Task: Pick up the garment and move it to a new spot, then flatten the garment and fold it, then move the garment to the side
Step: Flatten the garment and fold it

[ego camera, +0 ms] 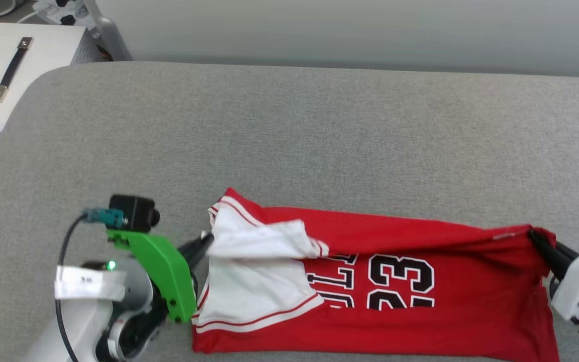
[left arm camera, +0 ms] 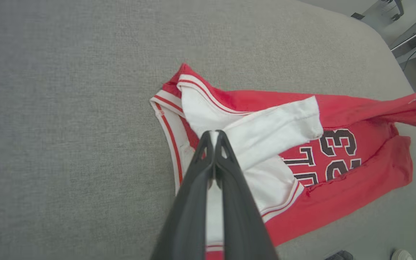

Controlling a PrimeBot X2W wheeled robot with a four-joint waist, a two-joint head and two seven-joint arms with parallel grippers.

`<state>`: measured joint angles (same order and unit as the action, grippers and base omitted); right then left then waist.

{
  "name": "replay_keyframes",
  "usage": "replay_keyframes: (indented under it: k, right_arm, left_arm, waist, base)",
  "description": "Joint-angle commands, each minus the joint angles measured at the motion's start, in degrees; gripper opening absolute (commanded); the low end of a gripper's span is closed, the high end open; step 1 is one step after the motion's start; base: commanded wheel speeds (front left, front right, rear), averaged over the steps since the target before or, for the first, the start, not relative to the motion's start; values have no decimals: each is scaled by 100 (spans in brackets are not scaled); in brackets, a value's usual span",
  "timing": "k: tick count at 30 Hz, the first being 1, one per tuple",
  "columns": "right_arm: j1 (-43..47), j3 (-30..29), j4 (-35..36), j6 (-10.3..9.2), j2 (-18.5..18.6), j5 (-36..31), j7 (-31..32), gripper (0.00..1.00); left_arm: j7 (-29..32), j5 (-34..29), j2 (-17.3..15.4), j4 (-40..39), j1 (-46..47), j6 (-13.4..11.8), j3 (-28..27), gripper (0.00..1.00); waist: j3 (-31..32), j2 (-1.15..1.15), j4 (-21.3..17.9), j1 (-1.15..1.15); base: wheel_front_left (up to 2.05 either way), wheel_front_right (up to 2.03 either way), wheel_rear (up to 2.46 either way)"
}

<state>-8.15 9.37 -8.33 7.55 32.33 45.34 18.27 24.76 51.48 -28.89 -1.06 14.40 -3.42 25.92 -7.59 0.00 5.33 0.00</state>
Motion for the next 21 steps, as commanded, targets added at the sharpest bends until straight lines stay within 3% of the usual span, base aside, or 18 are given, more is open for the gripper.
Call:
replay_keyframes:
  k: [1,9,21]
  right_arm:
    - [152,27,63,-6,65,34,-67,0]
    - [780,351,281,-6,399,-11,-299,0]
    - [745,1000,196,-6,816,-231,-558,0]
  left_arm:
    - [19,29,-44,-36,-189,-36,32,0]
    - [112,13,-163,-51,-784,-105,256,0]
    - [161,-236,-191,516,-746,25,567,0]
  waist:
    - [53,0,47,0]
    - [86,0,46,0]
    - [-9,0,7,0]
  base:
    - [0,0,0]
    - [0,0,0]
    - [0,0,0]
